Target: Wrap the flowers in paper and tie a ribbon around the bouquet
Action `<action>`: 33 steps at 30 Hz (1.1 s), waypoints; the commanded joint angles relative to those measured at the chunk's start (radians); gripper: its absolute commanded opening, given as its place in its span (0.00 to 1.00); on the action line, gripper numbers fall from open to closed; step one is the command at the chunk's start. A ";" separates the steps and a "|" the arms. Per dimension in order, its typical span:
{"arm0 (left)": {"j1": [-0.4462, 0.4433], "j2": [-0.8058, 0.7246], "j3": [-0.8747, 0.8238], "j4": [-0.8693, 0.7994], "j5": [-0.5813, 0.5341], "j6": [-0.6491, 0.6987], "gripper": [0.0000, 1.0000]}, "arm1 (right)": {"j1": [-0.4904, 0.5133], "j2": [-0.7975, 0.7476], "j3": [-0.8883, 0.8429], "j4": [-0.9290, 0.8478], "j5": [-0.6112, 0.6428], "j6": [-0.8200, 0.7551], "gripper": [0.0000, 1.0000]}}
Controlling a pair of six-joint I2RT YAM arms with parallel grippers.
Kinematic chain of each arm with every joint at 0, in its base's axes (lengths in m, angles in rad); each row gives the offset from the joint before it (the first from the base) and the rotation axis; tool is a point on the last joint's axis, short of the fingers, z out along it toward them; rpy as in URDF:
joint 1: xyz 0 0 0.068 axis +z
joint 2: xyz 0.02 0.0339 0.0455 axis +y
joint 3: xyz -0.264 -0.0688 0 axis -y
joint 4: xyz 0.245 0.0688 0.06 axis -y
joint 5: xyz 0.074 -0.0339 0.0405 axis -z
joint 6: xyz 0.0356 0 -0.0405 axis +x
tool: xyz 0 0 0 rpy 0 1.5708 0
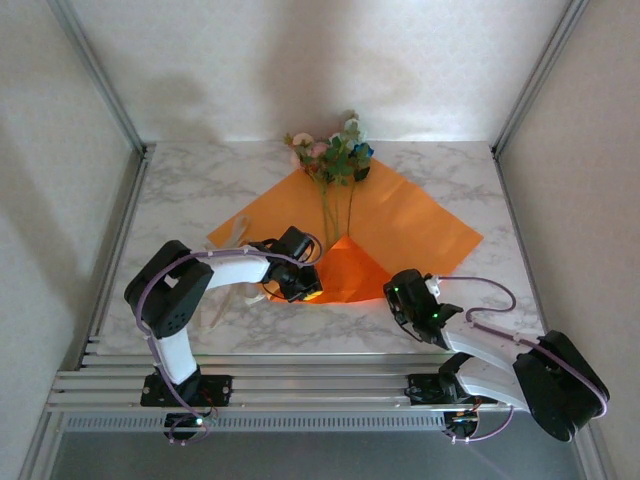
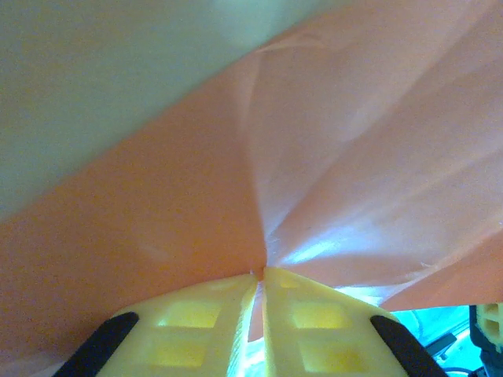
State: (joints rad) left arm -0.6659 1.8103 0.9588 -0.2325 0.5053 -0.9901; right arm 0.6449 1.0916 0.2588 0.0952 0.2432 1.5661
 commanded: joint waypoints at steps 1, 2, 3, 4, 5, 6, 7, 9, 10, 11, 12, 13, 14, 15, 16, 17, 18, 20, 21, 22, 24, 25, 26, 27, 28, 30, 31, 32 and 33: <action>0.005 0.096 -0.046 -0.109 -0.111 0.022 0.13 | -0.024 -0.013 0.022 -0.099 0.033 -0.012 0.09; 0.006 0.095 -0.046 -0.110 -0.110 0.022 0.13 | -0.030 -0.016 0.022 -0.104 0.033 -0.018 0.03; 0.007 0.095 -0.045 -0.109 -0.110 0.023 0.13 | -0.036 -0.021 0.023 -0.115 0.037 -0.022 0.00; 0.008 0.096 -0.046 -0.109 -0.111 0.023 0.13 | -0.038 -0.026 0.021 -0.112 0.041 -0.026 0.00; 0.008 0.095 -0.045 -0.109 -0.111 0.023 0.13 | -0.043 -0.028 0.019 -0.106 0.038 -0.031 0.00; 0.008 0.094 -0.046 -0.109 -0.110 0.024 0.13 | -0.048 -0.029 0.020 -0.106 0.035 -0.034 0.00; 0.008 0.095 -0.046 -0.110 -0.111 0.023 0.13 | -0.051 -0.029 0.024 -0.109 0.032 -0.037 0.00; 0.008 0.094 -0.046 -0.109 -0.110 0.022 0.12 | -0.054 -0.026 0.037 -0.132 0.024 -0.038 0.23; 0.007 0.095 -0.046 -0.107 -0.109 0.022 0.12 | -0.054 -0.022 0.041 -0.136 0.017 -0.038 0.30; 0.008 0.095 -0.045 -0.107 -0.107 0.022 0.12 | -0.054 -0.019 0.040 -0.131 0.009 -0.040 0.28; 0.008 0.094 -0.043 -0.108 -0.108 0.022 0.12 | -0.054 -0.015 0.038 -0.122 0.000 -0.039 0.10; 0.008 0.096 -0.042 -0.107 -0.107 0.023 0.12 | -0.053 -0.014 0.034 -0.104 -0.004 -0.038 0.00; 0.008 0.098 -0.040 -0.109 -0.107 0.022 0.12 | -0.053 -0.013 0.032 -0.098 -0.006 -0.032 0.00; 0.008 0.097 -0.038 -0.109 -0.108 0.022 0.12 | -0.053 -0.013 0.030 -0.093 -0.008 -0.032 0.00; 0.009 0.097 -0.038 -0.110 -0.108 0.022 0.12 | -0.053 -0.015 0.037 -0.106 -0.007 -0.031 0.00; 0.008 0.096 -0.038 -0.107 -0.108 0.021 0.12 | -0.052 -0.016 0.049 -0.132 -0.005 -0.029 0.18; 0.008 0.096 -0.038 -0.106 -0.106 0.019 0.12 | -0.052 -0.016 0.059 -0.154 -0.004 -0.029 0.33; 0.008 0.094 -0.036 -0.105 -0.106 0.018 0.12 | -0.053 -0.015 0.057 -0.139 -0.013 -0.031 0.14; 0.008 0.089 -0.034 -0.106 -0.108 0.014 0.12 | -0.053 -0.016 0.053 -0.133 -0.017 -0.020 0.00; 0.008 0.080 -0.032 -0.107 -0.109 0.009 0.12 | -0.051 -0.016 0.054 -0.146 -0.019 0.002 0.00; 0.008 0.036 -0.017 -0.121 -0.114 -0.027 0.24 | -0.051 -0.022 0.058 -0.162 -0.014 0.033 0.00; 0.006 0.005 -0.009 -0.129 -0.122 -0.051 0.30 | -0.053 -0.024 0.066 -0.185 -0.013 0.043 0.00; 0.005 -0.039 0.000 -0.140 -0.138 -0.082 0.36 | -0.053 -0.024 0.082 -0.222 -0.015 0.055 0.00; 0.001 -0.084 0.010 -0.159 -0.160 -0.115 0.39 | -0.053 -0.021 0.095 -0.260 -0.017 0.066 0.00; -0.002 -0.122 0.014 -0.167 -0.172 -0.145 0.41 | -0.052 -0.016 0.103 -0.278 -0.024 0.075 0.00; -0.011 -0.190 0.000 -0.166 -0.162 -0.212 0.43 | -0.053 0.009 0.124 -0.334 -0.049 0.102 0.00; -0.016 -0.215 -0.013 -0.158 -0.154 -0.239 0.44 | -0.054 0.021 0.130 -0.341 -0.058 0.100 0.00; -0.023 -0.244 -0.032 -0.153 -0.147 -0.271 0.44 | -0.054 0.034 0.141 -0.358 -0.065 0.097 0.00; -0.030 -0.274 -0.053 -0.152 -0.147 -0.301 0.44 | -0.054 0.044 0.152 -0.386 -0.068 0.103 0.00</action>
State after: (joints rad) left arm -0.6765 1.6207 0.9451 -0.3344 0.3977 -1.1671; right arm 0.5953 1.1080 0.3748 -0.1696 0.1883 1.6329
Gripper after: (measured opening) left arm 0.440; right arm 0.058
